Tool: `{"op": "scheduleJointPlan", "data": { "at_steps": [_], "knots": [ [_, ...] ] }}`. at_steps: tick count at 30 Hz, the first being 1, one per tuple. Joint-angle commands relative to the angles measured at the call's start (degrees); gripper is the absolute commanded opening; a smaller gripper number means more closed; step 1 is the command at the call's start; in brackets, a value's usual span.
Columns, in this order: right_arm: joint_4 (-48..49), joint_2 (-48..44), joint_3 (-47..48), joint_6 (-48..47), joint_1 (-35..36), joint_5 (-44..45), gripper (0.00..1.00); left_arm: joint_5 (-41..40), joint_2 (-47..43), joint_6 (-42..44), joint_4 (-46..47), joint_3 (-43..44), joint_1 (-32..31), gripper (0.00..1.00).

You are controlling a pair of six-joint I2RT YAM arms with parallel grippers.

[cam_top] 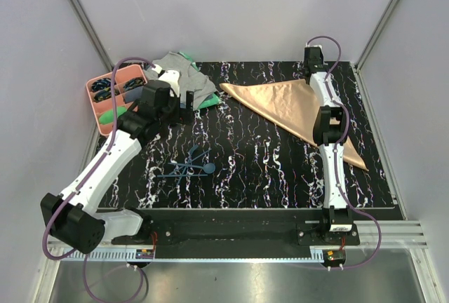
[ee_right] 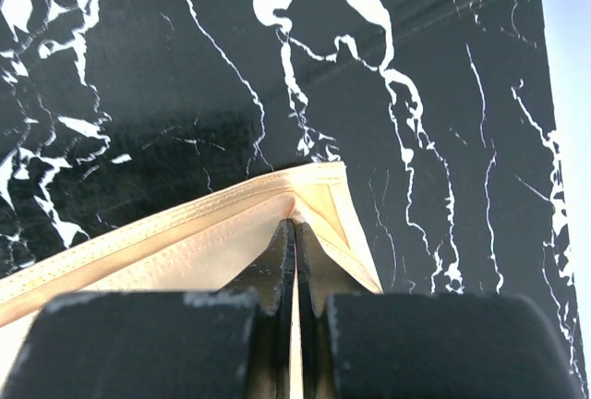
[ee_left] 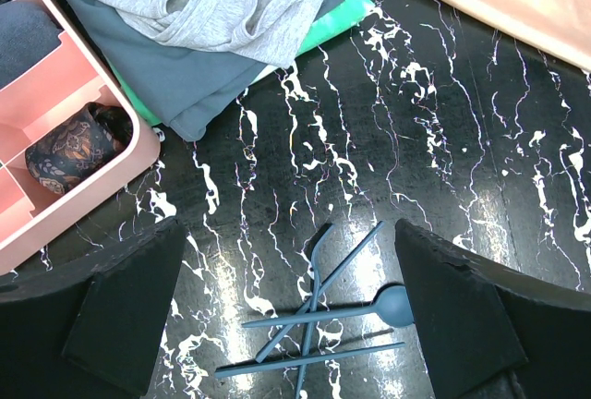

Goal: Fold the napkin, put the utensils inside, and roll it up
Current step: Fold the napkin

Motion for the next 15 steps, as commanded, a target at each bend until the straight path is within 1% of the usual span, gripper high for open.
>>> {"op": "scheduleJointPlan", "data": {
  "at_steps": [1, 15],
  "knots": [
    [3.6, 0.6, 3.1, -1.6, -0.2, 0.1, 0.00, -1.0, 0.1, 0.7, 3.0, 0.1, 0.3, 0.99],
    [7.4, 2.2, 3.4, -3.5, -0.2, 1.7, 0.00, -1.0, 0.4, 0.8, 2.9, 0.2, 0.3, 0.99]
  ]
}}
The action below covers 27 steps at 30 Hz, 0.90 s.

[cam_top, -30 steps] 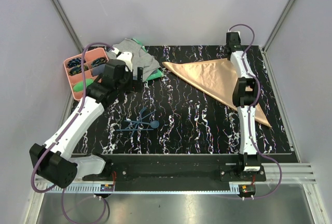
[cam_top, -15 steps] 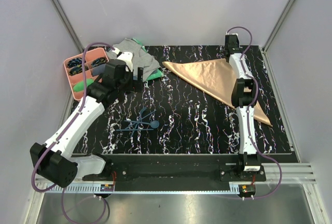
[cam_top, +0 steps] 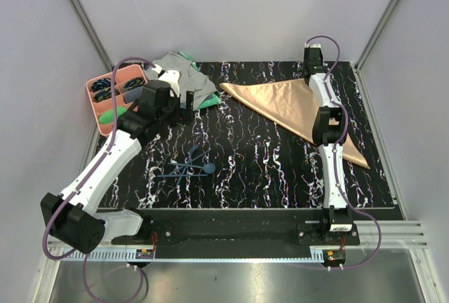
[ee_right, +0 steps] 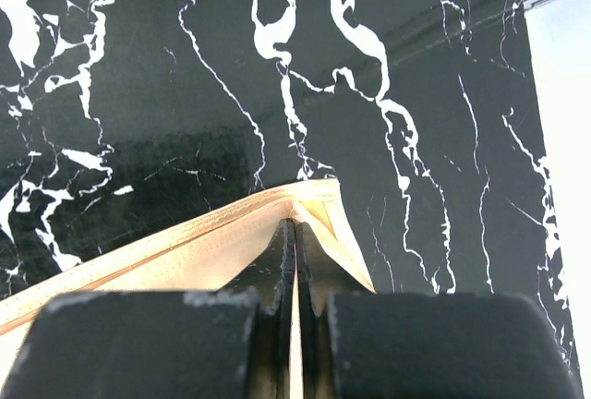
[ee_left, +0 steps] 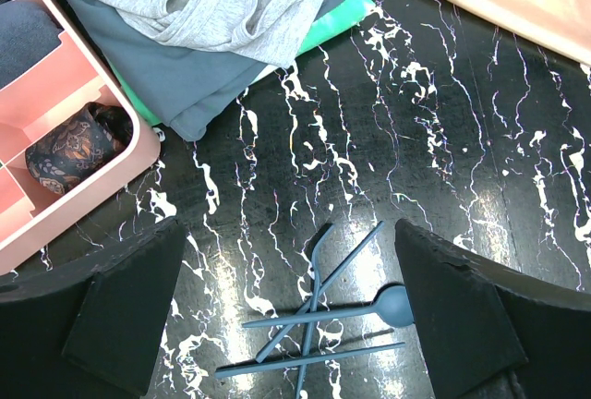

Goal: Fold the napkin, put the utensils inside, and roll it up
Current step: Fold the napkin

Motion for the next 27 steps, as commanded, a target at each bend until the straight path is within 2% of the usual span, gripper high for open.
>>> {"op": "scheduleJointPlan", "data": {
  "at_steps": [1, 22, 25, 26, 27],
  "knots": [
    [3.6, 0.8, 2.9, -1.2, -0.2, 1.2, 0.00, -1.0, 0.3, 0.8, 2.9, 0.2, 0.3, 0.99],
    [8.7, 2.1, 3.1, -3.4, -0.2, 2.1, 0.00, -0.4, 1.2, 0.7, 2.6, 0.4, 0.3, 0.99],
    [8.9, 1.8, 3.1, -3.1, -0.2, 2.7, 0.13, -0.4, 1.2, 0.7, 2.5, 0.4, 0.3, 0.99],
    [8.9, 1.5, 2.7, -3.0, -0.2, 2.6, 0.27, -0.4, 1.2, 0.7, 2.6, 0.4, 0.3, 0.99],
    [8.9, 0.5, 2.4, -2.8, -0.2, 2.2, 0.31, -0.3, 1.2, 0.7, 2.5, 0.4, 0.3, 0.99]
  ]
}}
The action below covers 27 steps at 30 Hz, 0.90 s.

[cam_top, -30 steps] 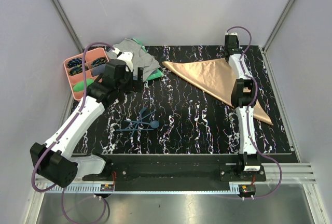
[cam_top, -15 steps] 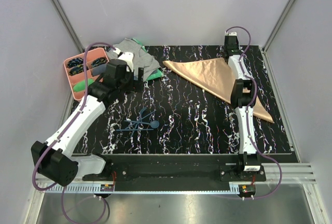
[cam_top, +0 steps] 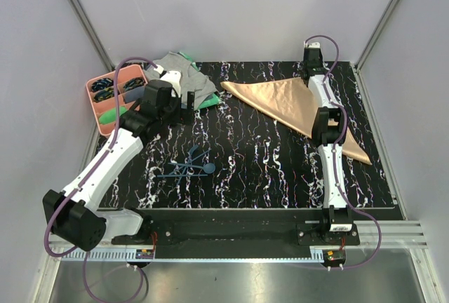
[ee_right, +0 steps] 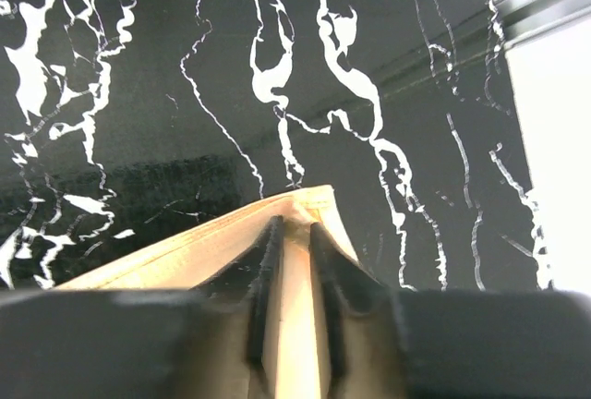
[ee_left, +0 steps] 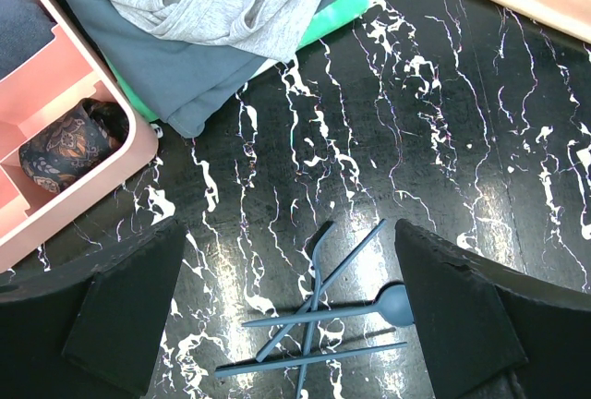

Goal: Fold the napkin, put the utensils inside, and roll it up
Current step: Fold the napkin, then grab a utensil with the right arm

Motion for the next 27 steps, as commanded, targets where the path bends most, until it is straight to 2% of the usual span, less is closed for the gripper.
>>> {"op": "scheduleJointPlan", "data": {
  "at_steps": [1, 3, 8, 9, 12, 15, 18, 19, 21, 22, 27],
  "knots": [
    [2.6, -1.6, 1.8, 0.0, -0.2, 1.2, 0.36, -0.4, 0.0, 0.7, 2.5, 0.5, 0.4, 0.99],
    [2.7, -3.8, 0.9, 0.5, -0.2, 0.2, 0.47, 0.0, -0.2, 0.6, 2.4, 0.5, 0.3, 0.99],
    [2.6, -11.0, -2.3, 1.2, 0.2, -3.6, 0.64, 0.7, -0.5, 0.3, 2.5, 0.6, 0.3, 0.99],
    [2.7, -12.3, -3.0, 1.2, 0.5, -4.5, 0.72, 0.8, -0.7, 0.3, 2.5, 0.6, 0.3, 0.99],
    [2.5, -17.8, -6.2, 1.4, 2.1, -7.5, 0.85, 0.9, -1.3, 0.1, 2.5, 0.7, 0.3, 0.99],
    [2.3, -24.6, -11.5, 1.5, 5.0, -7.9, 0.89, 1.0, -2.0, -0.3, 2.5, 0.7, 0.4, 0.99],
    [2.2, -33.9, -21.1, 5.4, 8.6, -10.5, 0.89, 0.9, -3.1, -0.5, 3.1, 0.5, 0.3, 0.99],
    [2.2, -39.3, -27.8, 6.9, 9.5, -15.5, 0.89, 0.9, -3.5, -0.5, 3.2, 0.3, 0.3, 0.99],
    [3.0, -44.8, -35.2, 12.1, 11.6, -21.3, 0.88, 0.4, -4.9, -0.6, 3.9, -0.1, 0.3, 0.99],
    [4.1, -50.0, -43.8, 13.3, 13.9, -26.6, 0.88, -0.8, -5.6, -0.7, 4.2, -0.2, 0.3, 0.99],
    [10.8, -62.5, -70.2, 21.4, 24.0, -30.3, 0.88, -7.3, -14.3, -0.6, 10.0, -4.6, 0.4, 0.99]
  ]
}}
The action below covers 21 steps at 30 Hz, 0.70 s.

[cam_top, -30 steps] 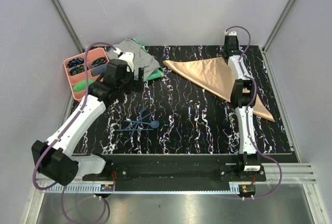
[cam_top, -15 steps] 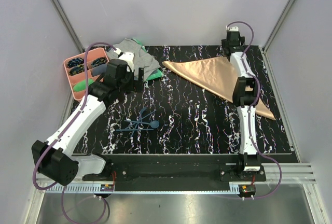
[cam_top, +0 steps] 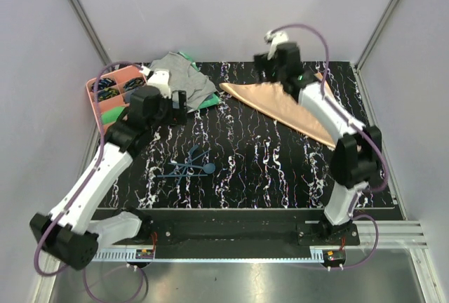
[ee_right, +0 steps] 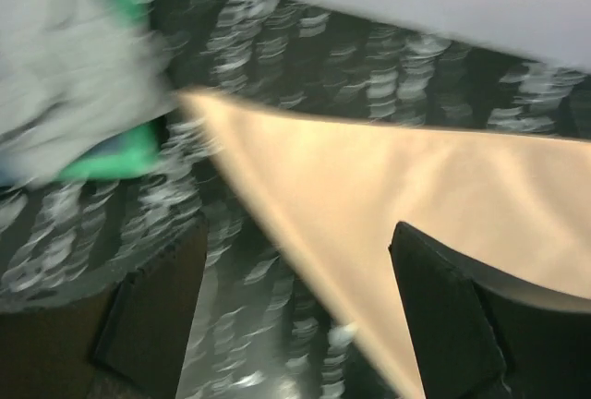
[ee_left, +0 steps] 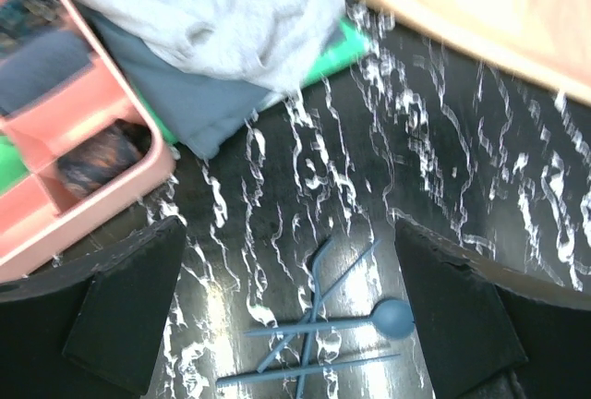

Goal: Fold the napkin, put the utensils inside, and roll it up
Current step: Grab a utensil with the right arm

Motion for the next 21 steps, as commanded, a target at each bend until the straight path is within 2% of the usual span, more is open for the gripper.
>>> {"op": "scheduleJointPlan", "data": {
  "at_steps": [1, 3, 6, 9, 15, 21],
  "knots": [
    [4.2, -8.7, -19.2, 10.5, 9.5, -9.5, 0.87, -8.3, -8.7, 0.0, 8.4, -3.0, 0.4, 0.99],
    [7.1, -11.6, -26.6, 13.7, 13.2, -12.2, 0.84, -10.9, -11.8, 1.2, 9.6, -4.1, 0.4, 0.99],
    [10.3, -13.7, -33.0, 16.5, 21.0, -11.1, 0.83, -11.5, -13.9, 1.9, 9.6, -4.1, 0.5, 0.99],
    [12.9, -13.2, -35.6, 17.0, 28.2, -9.3, 0.83, -10.4, -15.1, 1.6, 9.5, -3.9, 0.6, 0.99],
    [14.6, -5.6, -32.3, 11.3, 37.5, -3.2, 0.83, -9.7, -15.8, 1.4, 9.7, -4.0, 0.8, 0.99],
    [14.3, 3.2, -25.5, 5.8, 39.6, -3.0, 0.78, -10.1, -15.8, 1.5, 9.7, -4.1, 1.4, 0.99]
  ]
}}
